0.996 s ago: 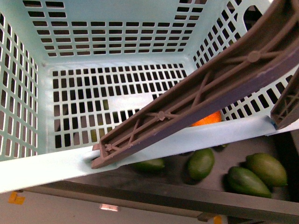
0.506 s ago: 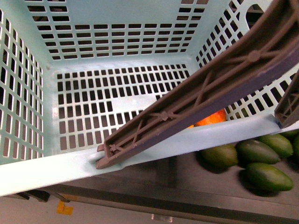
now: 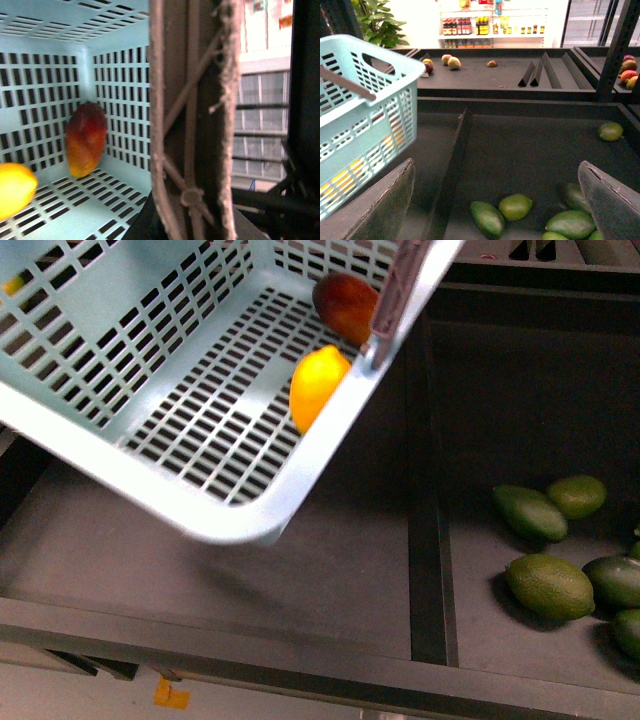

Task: Pick lemon and mango into basket

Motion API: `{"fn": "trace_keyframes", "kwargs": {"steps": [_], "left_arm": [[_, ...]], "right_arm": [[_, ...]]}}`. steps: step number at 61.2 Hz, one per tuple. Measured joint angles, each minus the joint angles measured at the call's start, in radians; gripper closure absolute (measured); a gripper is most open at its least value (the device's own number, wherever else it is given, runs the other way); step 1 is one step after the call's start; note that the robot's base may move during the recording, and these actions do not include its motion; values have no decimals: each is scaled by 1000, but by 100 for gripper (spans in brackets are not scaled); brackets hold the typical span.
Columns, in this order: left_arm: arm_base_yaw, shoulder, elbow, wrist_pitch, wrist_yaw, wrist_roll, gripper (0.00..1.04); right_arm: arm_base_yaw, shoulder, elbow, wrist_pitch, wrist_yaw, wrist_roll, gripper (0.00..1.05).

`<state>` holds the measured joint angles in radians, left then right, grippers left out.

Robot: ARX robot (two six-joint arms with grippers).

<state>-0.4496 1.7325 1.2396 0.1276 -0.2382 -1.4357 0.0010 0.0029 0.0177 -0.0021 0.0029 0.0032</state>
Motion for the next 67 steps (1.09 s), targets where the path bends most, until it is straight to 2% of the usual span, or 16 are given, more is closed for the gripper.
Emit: {"fn": "trace_keyframes", "kwargs": {"steps": [3,12,23,35,45,57,67], "left_arm": [[54,85,56,11,23,-37,100],[125,322,247,7,51,-55,100],[127,531,384,5,58,-82,100],[125,560,396,1,87,-90,100],[113,559,379,-16,73,-74,100],[102,521,311,18,-12,-148,66],[121,379,160,23,-114,-244,35]], "right_arm": [[0,0,0,0,-1,0,9],[0,0,0,0,-1,0,9],[0,0,0,0,-1,0,9],[0,0,0,0,-1,0,9],[0,0,0,0,-1,0,9],[0,0,0,0,-1,0,9],[0,0,0,0,-1,0,9]]}}
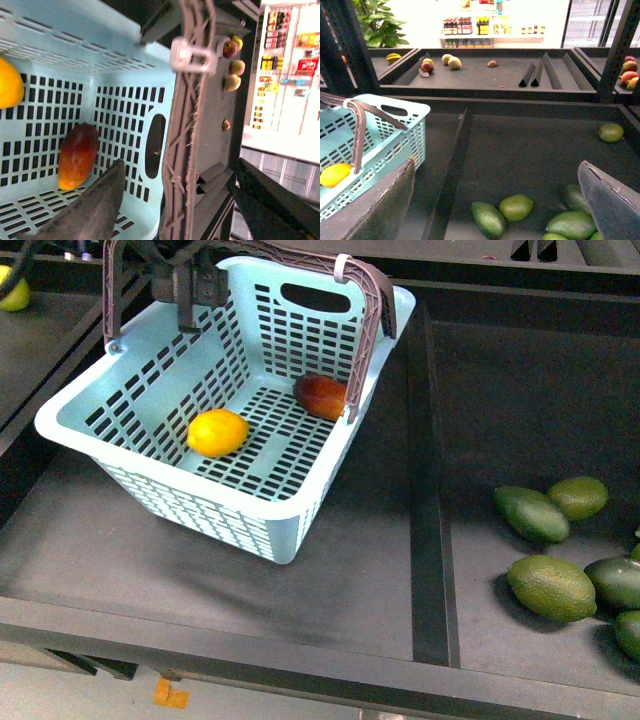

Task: Pick lemon and mango into basket

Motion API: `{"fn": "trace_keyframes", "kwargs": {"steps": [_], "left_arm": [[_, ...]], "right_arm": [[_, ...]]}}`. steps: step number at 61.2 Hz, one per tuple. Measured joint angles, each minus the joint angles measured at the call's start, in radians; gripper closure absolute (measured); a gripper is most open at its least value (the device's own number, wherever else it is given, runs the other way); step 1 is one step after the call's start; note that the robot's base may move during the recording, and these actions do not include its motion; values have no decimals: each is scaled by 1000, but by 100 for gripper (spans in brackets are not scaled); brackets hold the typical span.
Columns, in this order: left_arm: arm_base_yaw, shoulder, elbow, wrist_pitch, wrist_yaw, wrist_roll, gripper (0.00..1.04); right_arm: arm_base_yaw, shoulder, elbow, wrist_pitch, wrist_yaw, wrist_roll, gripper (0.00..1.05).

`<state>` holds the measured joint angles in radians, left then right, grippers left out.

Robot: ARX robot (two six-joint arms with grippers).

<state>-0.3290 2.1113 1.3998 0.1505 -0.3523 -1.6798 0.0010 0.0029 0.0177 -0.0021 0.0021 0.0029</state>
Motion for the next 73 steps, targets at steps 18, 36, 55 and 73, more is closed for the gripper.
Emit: {"fn": "trace_keyframes", "kwargs": {"steps": [18,36,55,73], "left_arm": [[64,-307,-412,257,90,463,24],[183,-624,-996,917,211,1622,95],[248,-847,-1244,940,275,1662,101],[325,-1125,-1341,761,351,1667,101]], "right_arm": [[0,0,0,0,-2,0,9],[0,0,0,0,0,0,9],[0,0,0,0,0,0,9],[0,0,0,0,0,0,9]]}}
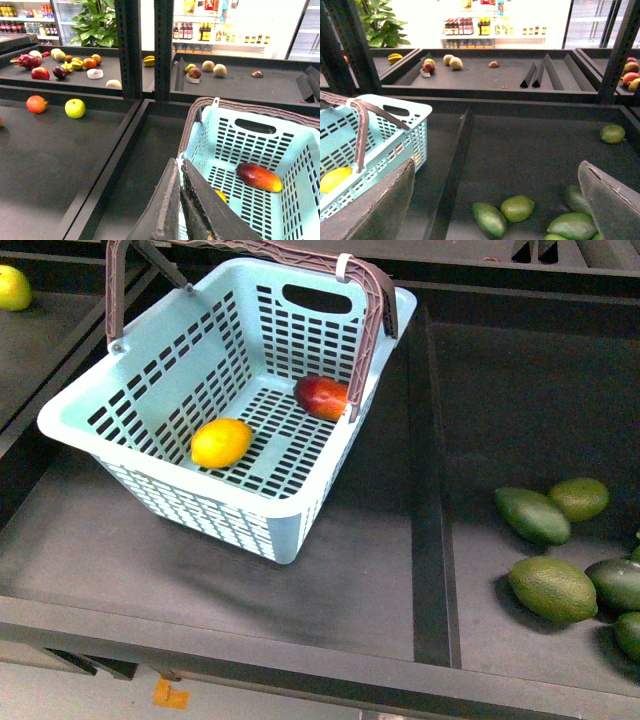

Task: Pick lemon and mango into basket

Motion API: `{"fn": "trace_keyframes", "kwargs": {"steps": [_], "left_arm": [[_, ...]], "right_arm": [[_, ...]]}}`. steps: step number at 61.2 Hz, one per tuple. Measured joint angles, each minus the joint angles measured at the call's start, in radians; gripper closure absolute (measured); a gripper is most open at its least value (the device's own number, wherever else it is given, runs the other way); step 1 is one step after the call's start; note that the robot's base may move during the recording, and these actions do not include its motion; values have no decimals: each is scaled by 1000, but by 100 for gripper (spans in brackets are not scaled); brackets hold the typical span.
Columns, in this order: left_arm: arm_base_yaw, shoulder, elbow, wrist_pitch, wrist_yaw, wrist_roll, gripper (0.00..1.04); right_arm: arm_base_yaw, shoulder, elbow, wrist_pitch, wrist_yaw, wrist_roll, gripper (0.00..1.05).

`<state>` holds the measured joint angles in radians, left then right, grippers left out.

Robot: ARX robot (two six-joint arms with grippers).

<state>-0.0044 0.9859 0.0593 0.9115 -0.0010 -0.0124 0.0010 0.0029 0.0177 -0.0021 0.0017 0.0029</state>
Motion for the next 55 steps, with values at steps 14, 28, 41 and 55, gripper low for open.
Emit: {"fn": "trace_keyframes", "kwargs": {"steps": [14,28,41,55], "left_arm": [[0,-256,-42,-210,1,1,101],[0,-476,-44,-407,1,1,101],[0,-644,-44,-569,1,1,101],[0,-739,-44,-664,1,1,101]], "right_arm": [[0,0,0,0,0,0,9],[0,0,0,0,0,0,9],[0,0,0,0,0,0,9],[0,0,0,0,0,0,9]]}}
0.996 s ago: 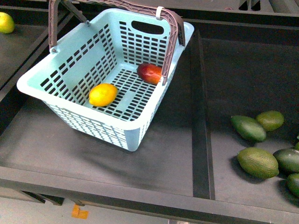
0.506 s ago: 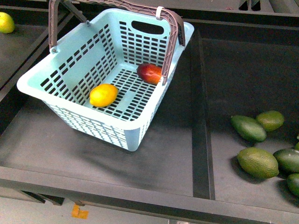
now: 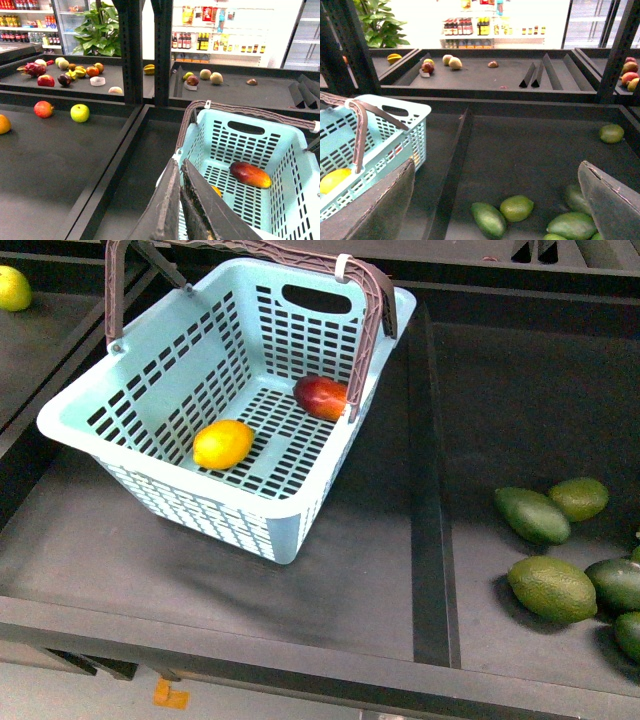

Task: Pick lemon and mango into basket

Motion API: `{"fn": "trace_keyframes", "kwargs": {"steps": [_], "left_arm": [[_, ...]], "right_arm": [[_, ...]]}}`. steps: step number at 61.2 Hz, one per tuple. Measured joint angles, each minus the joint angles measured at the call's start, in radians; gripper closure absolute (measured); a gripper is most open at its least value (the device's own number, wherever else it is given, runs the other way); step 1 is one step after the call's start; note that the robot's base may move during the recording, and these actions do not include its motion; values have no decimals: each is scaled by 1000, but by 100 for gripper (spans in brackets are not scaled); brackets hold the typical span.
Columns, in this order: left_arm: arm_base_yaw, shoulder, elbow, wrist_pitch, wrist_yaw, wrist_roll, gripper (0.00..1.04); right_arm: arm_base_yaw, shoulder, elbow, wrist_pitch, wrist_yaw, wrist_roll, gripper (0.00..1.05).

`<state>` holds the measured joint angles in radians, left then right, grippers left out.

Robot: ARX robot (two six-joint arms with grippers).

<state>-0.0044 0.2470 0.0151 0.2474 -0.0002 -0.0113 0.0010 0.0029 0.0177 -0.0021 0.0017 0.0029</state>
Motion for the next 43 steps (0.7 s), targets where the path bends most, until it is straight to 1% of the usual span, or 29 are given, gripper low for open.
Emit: {"fn": "trace_keyframes", "kwargs": {"steps": [14,15,18,20,43], "left_arm": [[0,-69,0,-69,0,0,101],[0,-86,0,-86,0,0,101],[0,-170,0,-204,0,0,101],[0,-213,0,-235,0,0,101],[0,-241,0,-246,0,0,101]], "right_arm": [[0,0,0,0,0,0,9],[0,0,0,0,0,0,9],[0,0,0,0,0,0,9],[0,0,0,0,0,0,9],[0,0,0,0,0,0,9]]}}
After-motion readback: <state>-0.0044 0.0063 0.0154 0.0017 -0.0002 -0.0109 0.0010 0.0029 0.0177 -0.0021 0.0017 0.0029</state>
